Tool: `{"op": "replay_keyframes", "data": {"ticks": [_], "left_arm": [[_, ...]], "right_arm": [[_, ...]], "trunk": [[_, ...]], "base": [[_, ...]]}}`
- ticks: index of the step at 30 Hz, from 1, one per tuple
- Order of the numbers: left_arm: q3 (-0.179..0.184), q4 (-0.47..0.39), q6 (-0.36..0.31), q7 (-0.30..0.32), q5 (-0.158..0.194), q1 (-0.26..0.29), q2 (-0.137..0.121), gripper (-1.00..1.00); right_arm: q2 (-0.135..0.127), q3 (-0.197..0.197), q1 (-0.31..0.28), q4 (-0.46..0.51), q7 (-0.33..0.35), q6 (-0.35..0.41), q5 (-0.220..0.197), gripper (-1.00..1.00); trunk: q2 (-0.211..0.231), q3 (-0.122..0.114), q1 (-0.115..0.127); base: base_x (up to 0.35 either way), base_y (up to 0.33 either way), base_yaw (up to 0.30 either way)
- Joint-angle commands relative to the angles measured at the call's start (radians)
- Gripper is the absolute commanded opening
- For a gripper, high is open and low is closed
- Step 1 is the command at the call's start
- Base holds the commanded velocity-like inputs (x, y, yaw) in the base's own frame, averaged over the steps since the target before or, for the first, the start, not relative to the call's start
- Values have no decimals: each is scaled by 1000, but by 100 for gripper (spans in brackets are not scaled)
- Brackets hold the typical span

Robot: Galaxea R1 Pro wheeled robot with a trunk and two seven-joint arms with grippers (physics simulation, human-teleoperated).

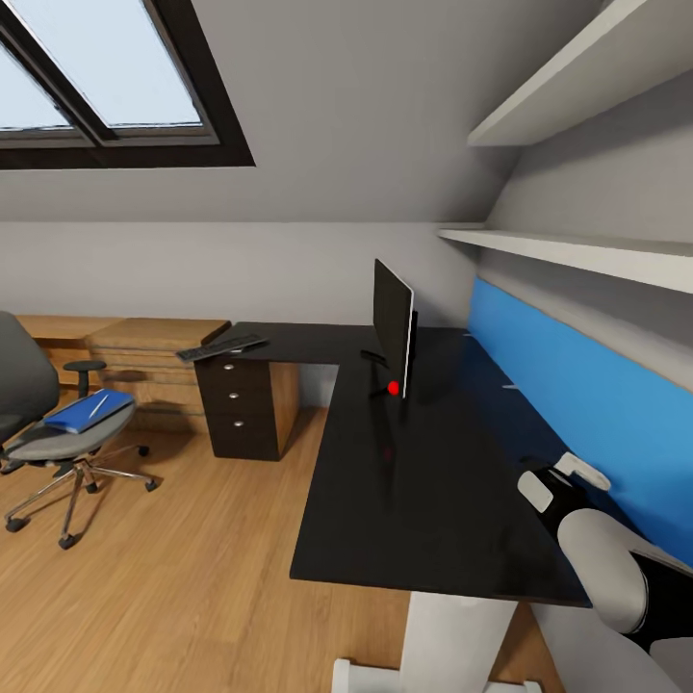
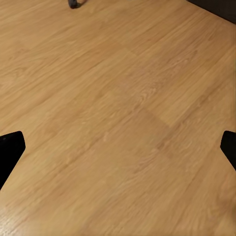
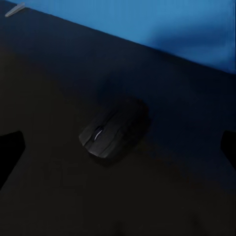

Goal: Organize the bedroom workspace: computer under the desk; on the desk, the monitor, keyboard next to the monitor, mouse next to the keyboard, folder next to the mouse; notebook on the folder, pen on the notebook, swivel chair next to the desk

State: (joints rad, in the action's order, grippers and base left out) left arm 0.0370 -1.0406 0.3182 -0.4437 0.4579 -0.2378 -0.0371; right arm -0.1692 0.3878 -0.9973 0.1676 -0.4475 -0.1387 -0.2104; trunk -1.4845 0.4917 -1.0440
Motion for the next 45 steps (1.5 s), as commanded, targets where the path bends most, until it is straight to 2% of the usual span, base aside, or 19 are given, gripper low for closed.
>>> {"op": "replay_keyframes", "data": {"ticks": [1, 5, 12, 25, 40, 41, 45], "left_arm": [[4, -1, 5, -3, 9, 0, -1, 100], [4, -1, 6, -3, 9, 0, -1, 100], [4, -1, 7, -3, 8, 0, -1, 100], [4, -1, 7, -3, 8, 0, -1, 100], [6, -1, 7, -1, 8, 0, 0, 100], [16, 0, 7, -3, 8, 0, -1, 100], [20, 2, 7, -3, 8, 0, -1, 100]], "right_arm": [[0, -2, 0, -1, -7, -12, -11, 100], [1, 5, 0, -2, -14, -18, -13, 100], [2, 14, -1, -2, -18, -24, -81, 100], [6, 14, 0, -2, -126, -91, -172, 100], [11, 13, 0, -2, -143, -98, -181, 100], [10, 11, -1, -1, -144, -97, -180, 100], [10, 11, -1, 0, -145, -97, -179, 100]], "trunk": [[0, 1, 0], [0, 1, 0], [0, 1, 0], [0, 1, 0], [0, 1, 0], [0, 1, 0], [0, 1, 0]], "base": [[180, 0, 0], [234, 0, 0], [28, 0, 0], [10, 0, 0], [132, 40, 0], [71, 0, 0], [199, 0, 0]]}}
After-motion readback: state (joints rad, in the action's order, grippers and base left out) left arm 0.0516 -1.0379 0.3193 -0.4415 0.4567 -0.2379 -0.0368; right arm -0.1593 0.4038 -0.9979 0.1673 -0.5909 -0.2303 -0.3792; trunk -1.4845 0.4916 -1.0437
